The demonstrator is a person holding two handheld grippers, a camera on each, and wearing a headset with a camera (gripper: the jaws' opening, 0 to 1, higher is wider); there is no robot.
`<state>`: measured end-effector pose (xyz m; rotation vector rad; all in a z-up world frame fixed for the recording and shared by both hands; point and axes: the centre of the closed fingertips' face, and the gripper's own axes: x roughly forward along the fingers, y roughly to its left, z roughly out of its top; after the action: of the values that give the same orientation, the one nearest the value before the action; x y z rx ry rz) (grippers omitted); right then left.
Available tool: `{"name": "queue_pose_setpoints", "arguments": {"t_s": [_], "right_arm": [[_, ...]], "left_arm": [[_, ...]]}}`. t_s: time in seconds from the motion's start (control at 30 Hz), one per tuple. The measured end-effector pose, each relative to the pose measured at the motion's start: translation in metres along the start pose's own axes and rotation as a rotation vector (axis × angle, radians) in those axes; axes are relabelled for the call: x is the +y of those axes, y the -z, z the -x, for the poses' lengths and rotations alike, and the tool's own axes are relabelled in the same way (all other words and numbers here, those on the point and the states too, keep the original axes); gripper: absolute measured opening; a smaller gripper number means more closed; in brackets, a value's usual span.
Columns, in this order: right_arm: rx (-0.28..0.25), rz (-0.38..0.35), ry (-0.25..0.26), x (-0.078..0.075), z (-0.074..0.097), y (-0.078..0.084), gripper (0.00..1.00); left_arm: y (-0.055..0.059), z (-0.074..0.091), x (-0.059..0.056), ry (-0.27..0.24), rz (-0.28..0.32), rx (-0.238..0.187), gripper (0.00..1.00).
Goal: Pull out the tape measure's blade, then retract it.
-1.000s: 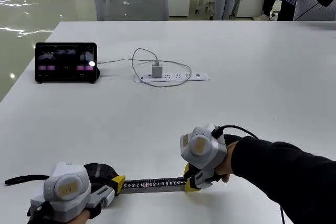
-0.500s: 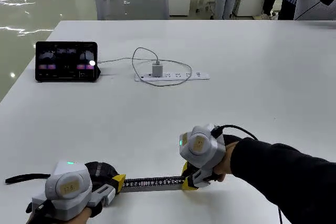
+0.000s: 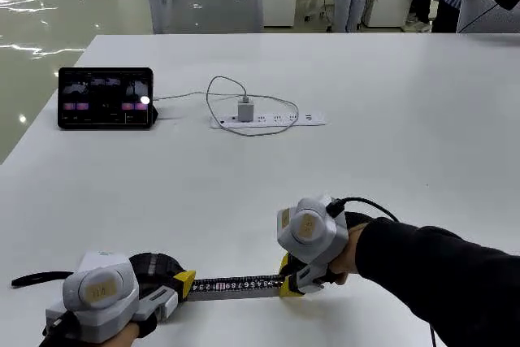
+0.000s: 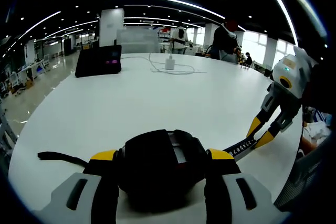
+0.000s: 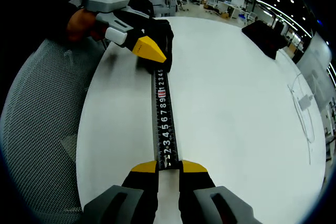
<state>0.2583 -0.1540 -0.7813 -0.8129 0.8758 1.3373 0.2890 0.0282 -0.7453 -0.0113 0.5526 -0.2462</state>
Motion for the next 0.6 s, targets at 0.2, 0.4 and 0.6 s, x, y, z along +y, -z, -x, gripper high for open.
{"name": "queue_pose_setpoints", "arguments": {"t_s": [0.2,0.4,0.6], "right_arm": [[-0.024,-0.020,0.003,-0.0002,-0.0016,-0.0044,0.10],[-0.020,-0.002,0.001,0.0000,-0.0036,-0.0077,0.10],[-0.030,0.004,-0.002,0.0000,-0.0049,-0.0099,0.10]], "left_arm": [[0.0001,0.0004,-0.0004,0.004,0.000,0.000,0.61],[0.0004,0.0004,-0.0007,0.005,-0.003,0.001,0.61],[0.0007,0.0003,-0.0010,0.005,-0.006,0.002,0.62]]}}
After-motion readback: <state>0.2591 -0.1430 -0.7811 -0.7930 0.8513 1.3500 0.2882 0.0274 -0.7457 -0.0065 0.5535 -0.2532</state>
